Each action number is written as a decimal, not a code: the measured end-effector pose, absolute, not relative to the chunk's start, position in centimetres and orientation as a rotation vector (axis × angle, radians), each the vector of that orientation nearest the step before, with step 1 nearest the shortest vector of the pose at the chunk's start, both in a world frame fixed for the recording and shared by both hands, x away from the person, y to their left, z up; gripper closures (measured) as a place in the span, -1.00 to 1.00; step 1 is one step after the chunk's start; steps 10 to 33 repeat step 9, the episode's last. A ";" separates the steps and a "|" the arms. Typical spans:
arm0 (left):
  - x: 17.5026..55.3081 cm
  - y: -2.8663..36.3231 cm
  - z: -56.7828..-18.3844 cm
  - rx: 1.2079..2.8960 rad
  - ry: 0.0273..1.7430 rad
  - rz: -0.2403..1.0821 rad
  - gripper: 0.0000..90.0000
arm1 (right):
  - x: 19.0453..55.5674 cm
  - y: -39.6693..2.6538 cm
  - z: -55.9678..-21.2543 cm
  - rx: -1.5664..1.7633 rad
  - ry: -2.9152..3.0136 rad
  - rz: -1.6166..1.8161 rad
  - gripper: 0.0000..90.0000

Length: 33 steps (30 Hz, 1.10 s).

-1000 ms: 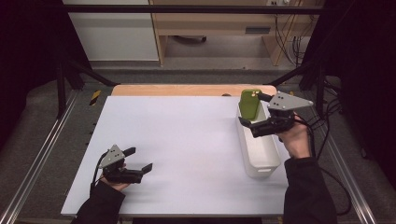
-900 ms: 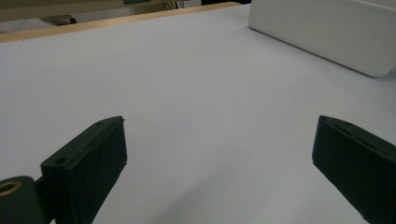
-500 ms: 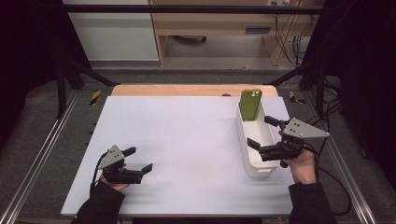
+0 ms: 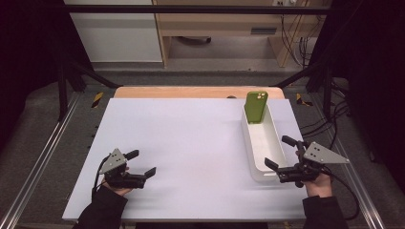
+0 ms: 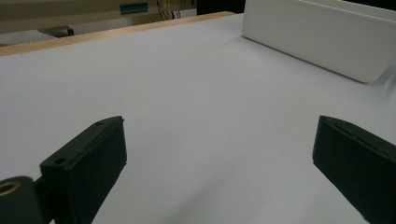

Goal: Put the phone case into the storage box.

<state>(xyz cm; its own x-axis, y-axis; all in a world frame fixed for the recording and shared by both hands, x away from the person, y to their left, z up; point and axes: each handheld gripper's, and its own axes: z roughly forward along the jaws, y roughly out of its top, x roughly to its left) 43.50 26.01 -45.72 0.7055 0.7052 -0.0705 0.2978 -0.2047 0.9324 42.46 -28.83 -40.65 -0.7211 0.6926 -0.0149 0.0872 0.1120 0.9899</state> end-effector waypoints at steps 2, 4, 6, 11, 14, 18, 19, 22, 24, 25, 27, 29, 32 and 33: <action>43.5 26.0 -45.7 1.792 0.790 0.454 -0.94 | 42.2 -29.2 -41.2 0.783 1.915 1.650 -0.99; 43.5 26.0 -45.7 1.791 0.790 0.452 -0.94 | 41.9 -29.6 -41.9 0.821 1.916 1.627 -0.99; 43.5 26.0 -45.7 1.792 0.790 0.453 -0.94 | 41.9 -29.9 -42.2 0.859 1.901 1.639 -0.99; 43.5 26.0 -45.7 1.790 0.790 0.456 -0.94 | 41.9 -30.0 -42.4 0.874 1.893 1.615 -0.99; 43.5 26.0 -45.7 1.790 0.790 0.456 -0.94 | 41.9 -30.0 -42.4 0.874 1.893 1.615 -0.99; 43.5 26.0 -45.7 1.790 0.790 0.456 -0.94 | 41.9 -30.0 -42.4 0.874 1.893 1.615 -0.99; 43.5 26.0 -45.7 1.790 0.790 0.456 -0.94 | 41.9 -30.0 -42.4 0.874 1.893 1.615 -0.99; 43.5 26.0 -45.7 1.790 0.790 0.456 -0.94 | 41.9 -30.0 -42.4 0.874 1.893 1.615 -0.99; 43.5 26.0 -45.7 1.790 0.790 0.456 -0.94 | 41.9 -30.0 -42.4 0.874 1.893 1.615 -0.99; 43.5 26.0 -45.7 1.790 0.790 0.456 -0.94 | 41.9 -30.0 -42.4 0.874 1.893 1.615 -0.99; 43.5 26.0 -45.7 1.790 0.790 0.456 -0.94 | 41.9 -30.0 -42.4 0.874 1.893 1.615 -0.99; 43.5 26.0 -45.7 1.790 0.790 0.456 -0.94 | 41.9 -30.0 -42.4 0.874 1.893 1.615 -0.99; 43.5 26.0 -45.7 1.790 0.790 0.456 -0.94 | 41.9 -30.0 -42.4 0.874 1.893 1.615 -0.99; 43.5 26.0 -45.7 1.790 0.790 0.456 -0.94 | 41.9 -30.0 -42.4 0.874 1.893 1.615 -0.99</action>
